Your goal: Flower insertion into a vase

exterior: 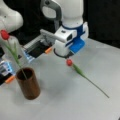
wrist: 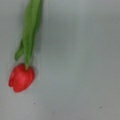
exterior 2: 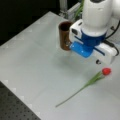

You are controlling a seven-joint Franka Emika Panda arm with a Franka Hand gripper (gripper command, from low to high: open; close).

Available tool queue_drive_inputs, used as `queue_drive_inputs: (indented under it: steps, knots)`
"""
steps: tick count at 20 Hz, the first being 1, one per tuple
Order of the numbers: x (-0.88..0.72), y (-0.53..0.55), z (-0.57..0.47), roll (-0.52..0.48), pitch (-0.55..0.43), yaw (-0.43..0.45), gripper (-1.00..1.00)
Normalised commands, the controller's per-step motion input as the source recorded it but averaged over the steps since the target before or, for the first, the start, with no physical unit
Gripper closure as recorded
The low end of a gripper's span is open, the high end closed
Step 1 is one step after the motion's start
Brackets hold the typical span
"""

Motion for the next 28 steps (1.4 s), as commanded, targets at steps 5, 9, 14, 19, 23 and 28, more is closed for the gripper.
queue_drive_inputs:
  steps: [5,9,14,19,23,28]
  knots:
    - [0.06,0.11,-0.24,0.101,-0.127,-0.064,-1.00]
    - [0.04,0.12,-0.27,0.046,-0.101,-0.081,-1.00]
    - [0.05,0.13,-0.26,0.005,-0.021,-0.074,-1.00]
    - [0.13,0.14,-0.27,-0.053,0.024,-0.032,-1.00]
    - [0.21,0.15,-0.31,-0.136,0.070,-0.030,-1.00]
    - [0.27,0.11,-0.20,-0.181,0.026,0.034,-1.00]
